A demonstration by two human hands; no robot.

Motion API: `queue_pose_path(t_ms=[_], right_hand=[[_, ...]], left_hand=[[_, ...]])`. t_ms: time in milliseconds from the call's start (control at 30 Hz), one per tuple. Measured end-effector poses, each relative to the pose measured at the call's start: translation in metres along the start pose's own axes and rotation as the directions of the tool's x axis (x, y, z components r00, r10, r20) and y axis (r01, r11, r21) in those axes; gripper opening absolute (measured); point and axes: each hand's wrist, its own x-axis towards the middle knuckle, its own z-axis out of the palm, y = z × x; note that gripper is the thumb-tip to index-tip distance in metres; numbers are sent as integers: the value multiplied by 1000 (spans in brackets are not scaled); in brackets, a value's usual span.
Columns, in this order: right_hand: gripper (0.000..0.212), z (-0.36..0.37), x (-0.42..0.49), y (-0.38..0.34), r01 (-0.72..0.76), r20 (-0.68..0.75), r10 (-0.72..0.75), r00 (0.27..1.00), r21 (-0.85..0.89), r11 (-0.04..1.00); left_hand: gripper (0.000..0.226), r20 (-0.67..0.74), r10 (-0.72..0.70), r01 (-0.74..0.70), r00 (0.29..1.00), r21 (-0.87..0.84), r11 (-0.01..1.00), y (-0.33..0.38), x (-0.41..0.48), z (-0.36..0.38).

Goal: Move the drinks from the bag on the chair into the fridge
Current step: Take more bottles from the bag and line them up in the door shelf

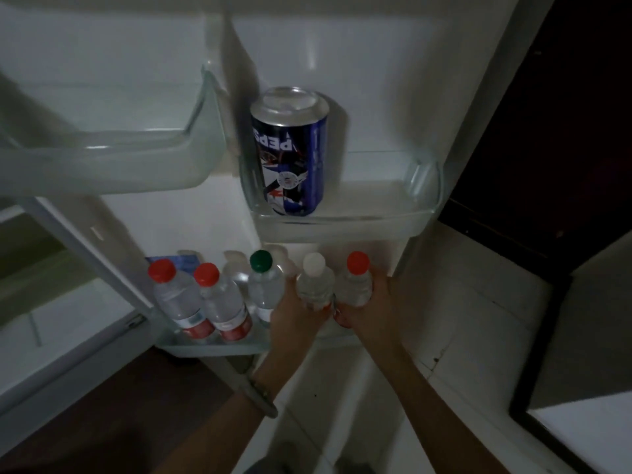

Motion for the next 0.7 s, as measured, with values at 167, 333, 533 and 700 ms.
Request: queue_pose_path(t_ms=[167,333,533,700], right_hand=[[57,6,15,8,-14,74,19,997,-59,998],[82,-11,6,-6,140,37,-139,990,-31,990],[76,-30,1,2,267,152,-261,953,-26,963],[58,-60,-4,12,344,105,-335,936,-85,935]], left_hand=[[65,-50,-27,31,998,80,996,-4,4,15],[73,-68,21,-15,997,83,996,-11,3,24],[75,-138,91,-82,986,72,994,-14,-17,27],[72,-199,333,-289,922,222,931,-18,-53,38]])
